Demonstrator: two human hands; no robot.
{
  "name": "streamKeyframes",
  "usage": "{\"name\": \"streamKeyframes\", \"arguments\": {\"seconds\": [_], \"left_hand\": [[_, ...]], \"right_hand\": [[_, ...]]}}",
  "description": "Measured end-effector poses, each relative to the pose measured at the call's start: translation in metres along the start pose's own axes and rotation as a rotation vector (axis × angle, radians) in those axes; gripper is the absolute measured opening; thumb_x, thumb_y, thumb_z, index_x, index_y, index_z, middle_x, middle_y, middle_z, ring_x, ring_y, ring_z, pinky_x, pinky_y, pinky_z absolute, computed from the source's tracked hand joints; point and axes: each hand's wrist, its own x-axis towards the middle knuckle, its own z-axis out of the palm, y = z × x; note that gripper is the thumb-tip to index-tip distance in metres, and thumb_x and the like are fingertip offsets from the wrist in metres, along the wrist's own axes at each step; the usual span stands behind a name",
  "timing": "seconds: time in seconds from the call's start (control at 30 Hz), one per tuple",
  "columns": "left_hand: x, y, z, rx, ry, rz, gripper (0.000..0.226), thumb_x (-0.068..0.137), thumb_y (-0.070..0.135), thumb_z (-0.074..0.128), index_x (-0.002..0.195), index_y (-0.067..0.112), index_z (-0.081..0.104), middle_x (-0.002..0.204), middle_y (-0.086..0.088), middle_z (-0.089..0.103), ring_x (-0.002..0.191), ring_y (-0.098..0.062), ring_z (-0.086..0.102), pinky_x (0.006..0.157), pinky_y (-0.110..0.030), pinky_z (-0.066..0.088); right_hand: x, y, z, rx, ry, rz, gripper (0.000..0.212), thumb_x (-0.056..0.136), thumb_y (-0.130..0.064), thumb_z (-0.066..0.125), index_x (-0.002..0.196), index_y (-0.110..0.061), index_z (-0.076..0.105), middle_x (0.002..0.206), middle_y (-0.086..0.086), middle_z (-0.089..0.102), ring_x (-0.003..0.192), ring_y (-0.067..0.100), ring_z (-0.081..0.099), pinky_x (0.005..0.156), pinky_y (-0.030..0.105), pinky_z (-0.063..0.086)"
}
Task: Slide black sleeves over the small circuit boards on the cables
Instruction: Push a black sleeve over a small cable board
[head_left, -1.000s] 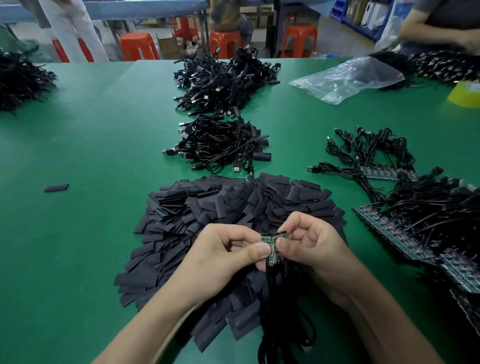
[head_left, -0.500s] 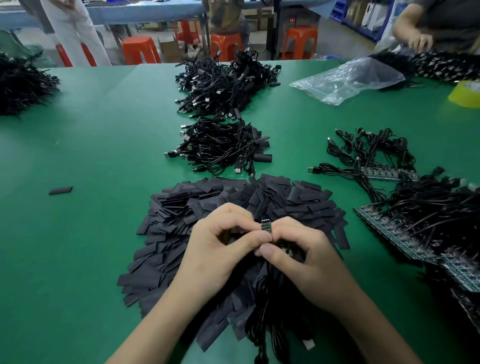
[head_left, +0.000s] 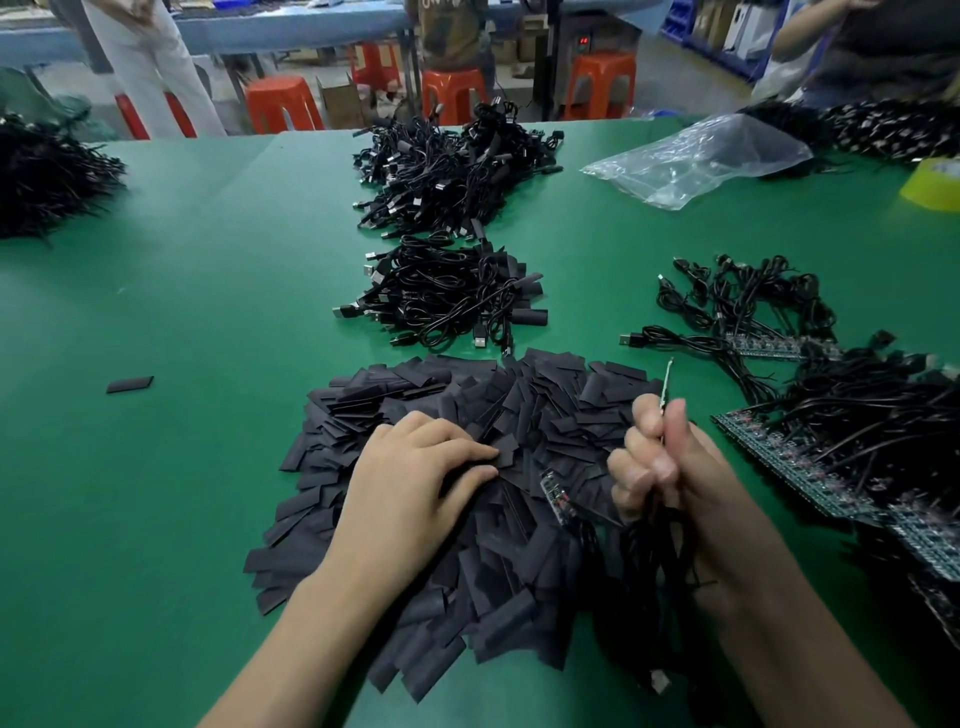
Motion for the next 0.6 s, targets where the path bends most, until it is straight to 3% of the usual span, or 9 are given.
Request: {"name": "streamKeyframes", "arguments": {"seconds": [0.13,0.23,0.3,0.37,0.43,0.47,0.53,0.6], "left_hand": [[-0.001,0.0,0.002,-0.008,0.059,0.017,0.008,0.092,0.031,0.076,0.098,0.028,0.081,0.095,0.015,0.071,0.093,-0.015,0.062,0.076,-0.042,0.05],[-0.004,-0.001,0.001,-0.062,0.089,0.012,0.006,0.095,0.028,0.073,0.097,0.025,0.078,0.098,0.015,0.071,0.096,-0.014,0.062,0.081,-0.041,0.051],[-0.006,0.003,0.0,-0.107,0.105,-0.004,0.009,0.098,0.029,0.066,0.098,0.024,0.074,0.098,0.017,0.069,0.096,-0.01,0.061,0.084,-0.037,0.05],[-0.008,0.008,-0.003,-0.188,0.129,-0.039,0.01,0.1,0.032,0.057,0.099,0.028,0.066,0.091,0.021,0.065,0.091,-0.004,0.06,0.083,-0.03,0.048],[-0.01,0.015,-0.003,-0.359,0.113,-0.081,0.008,0.104,0.03,0.05,0.1,0.034,0.057,0.086,0.018,0.065,0.085,-0.003,0.062,0.077,-0.025,0.048],[-0.01,0.019,-0.003,-0.471,0.081,-0.1,0.01,0.105,0.028,0.048,0.1,0.035,0.054,0.084,0.015,0.065,0.08,-0.005,0.064,0.074,-0.024,0.049],[-0.012,0.027,-0.003,-0.64,-0.002,-0.113,0.015,0.107,0.025,0.044,0.101,0.036,0.052,0.078,0.007,0.061,0.069,-0.006,0.058,0.066,-0.02,0.044],[-0.014,0.035,-0.004,-0.717,-0.09,-0.089,0.016,0.108,0.027,0.042,0.104,0.036,0.054,0.081,0.002,0.058,0.07,-0.005,0.052,0.066,-0.02,0.041]], "right_hand": [[-0.004,-0.007,0.002,0.045,-0.463,-0.026,0.018,0.103,-0.024,0.057,0.1,-0.008,0.064,0.08,0.003,0.076,0.082,0.02,0.075,0.087,0.039,0.058],[-0.01,-0.027,0.001,-0.042,-0.537,-0.071,0.018,0.104,-0.021,0.057,0.103,-0.006,0.066,0.088,0.005,0.078,0.093,0.024,0.075,0.096,0.047,0.052],[-0.016,-0.039,0.005,-0.178,-0.459,-0.095,0.017,0.1,-0.032,0.063,0.099,-0.018,0.072,0.082,-0.004,0.078,0.089,0.018,0.075,0.081,0.038,0.054],[-0.019,-0.05,0.012,-0.52,-0.308,-0.166,0.018,0.095,-0.046,0.065,0.091,-0.031,0.075,0.079,-0.009,0.077,0.08,0.017,0.074,0.057,0.038,0.053],[-0.016,-0.053,0.018,-1.037,-0.153,-0.259,0.027,0.09,-0.059,0.065,0.086,-0.034,0.075,0.082,-0.005,0.077,0.072,0.029,0.07,0.059,0.05,0.056],[-0.014,-0.053,0.021,-1.238,-0.069,-0.275,0.03,0.087,-0.062,0.066,0.084,-0.034,0.076,0.081,-0.002,0.076,0.069,0.031,0.067,0.059,0.048,0.056],[-0.014,-0.049,0.027,-1.322,0.036,-0.295,0.029,0.086,-0.058,0.069,0.081,-0.03,0.076,0.078,0.0,0.074,0.062,0.023,0.064,0.053,0.033,0.053],[-0.016,-0.044,0.033,-1.223,0.081,-0.264,0.027,0.084,-0.051,0.069,0.082,-0.024,0.076,0.078,0.0,0.076,0.056,0.017,0.065,0.055,0.024,0.054]]}}
